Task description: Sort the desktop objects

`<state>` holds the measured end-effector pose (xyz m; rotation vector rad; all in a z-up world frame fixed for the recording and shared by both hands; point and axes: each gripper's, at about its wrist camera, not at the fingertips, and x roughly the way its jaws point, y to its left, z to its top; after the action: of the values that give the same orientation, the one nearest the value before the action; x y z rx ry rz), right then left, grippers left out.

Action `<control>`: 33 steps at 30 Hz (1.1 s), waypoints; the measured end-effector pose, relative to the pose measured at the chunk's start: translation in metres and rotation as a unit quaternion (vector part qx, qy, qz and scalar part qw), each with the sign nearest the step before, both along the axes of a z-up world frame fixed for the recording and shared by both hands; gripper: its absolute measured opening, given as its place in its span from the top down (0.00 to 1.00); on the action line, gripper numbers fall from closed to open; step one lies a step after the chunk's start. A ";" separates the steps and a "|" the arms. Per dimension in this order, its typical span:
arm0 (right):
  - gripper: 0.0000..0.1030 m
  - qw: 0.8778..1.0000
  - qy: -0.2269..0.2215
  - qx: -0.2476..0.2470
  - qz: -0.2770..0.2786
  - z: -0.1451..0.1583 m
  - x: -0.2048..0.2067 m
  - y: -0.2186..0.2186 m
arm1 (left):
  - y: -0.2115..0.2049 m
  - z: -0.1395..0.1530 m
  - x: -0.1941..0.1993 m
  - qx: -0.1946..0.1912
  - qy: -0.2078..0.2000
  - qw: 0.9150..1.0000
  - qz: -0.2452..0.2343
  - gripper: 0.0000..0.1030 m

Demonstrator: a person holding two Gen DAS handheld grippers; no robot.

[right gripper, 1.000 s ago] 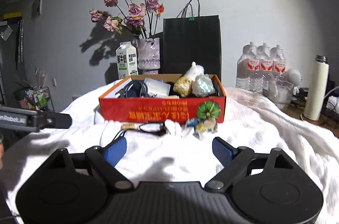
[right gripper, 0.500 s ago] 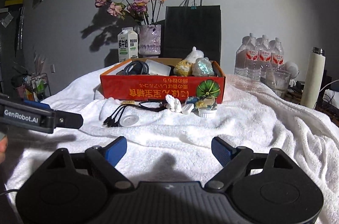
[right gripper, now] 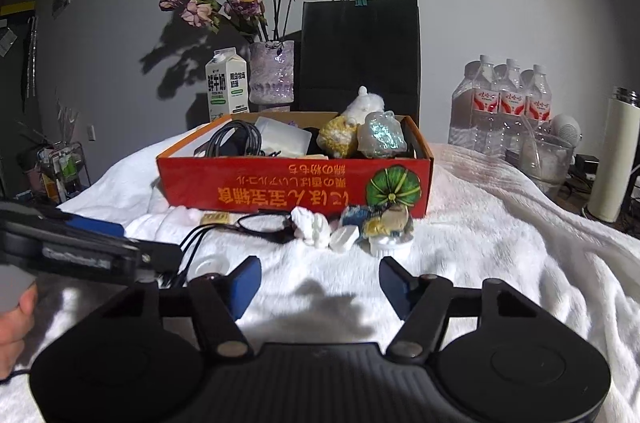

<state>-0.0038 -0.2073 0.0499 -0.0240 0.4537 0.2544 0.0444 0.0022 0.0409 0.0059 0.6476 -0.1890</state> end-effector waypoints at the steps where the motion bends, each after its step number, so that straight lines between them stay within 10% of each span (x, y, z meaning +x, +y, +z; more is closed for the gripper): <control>1: 0.41 1.000 0.000 -0.001 0.001 0.001 0.007 0.002 | -0.001 0.000 0.010 0.001 -0.001 1.000 -0.003 0.33; 6: 0.48 1.000 -0.001 -0.003 0.019 0.003 0.048 0.015 | -0.008 -0.009 0.056 0.012 0.026 1.000 -0.009 0.48; 10: 0.72 0.999 0.041 -0.006 0.024 -0.011 0.090 0.023 | -0.012 -0.016 0.065 0.023 0.038 0.999 -0.023 0.58; 14: 0.85 0.997 0.069 -0.003 0.017 -0.024 0.103 0.025 | -0.008 -0.010 0.057 0.008 0.033 0.999 -0.021 0.94; 33: 0.87 0.997 -0.006 0.076 0.017 0.027 -0.040 -0.014 | 0.023 0.085 -0.065 -0.129 -0.039 0.991 0.001 0.97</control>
<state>-0.0436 -0.2211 0.0770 0.1158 0.4214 0.3208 -0.0203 0.0250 0.1261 -0.2343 0.5412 -0.2683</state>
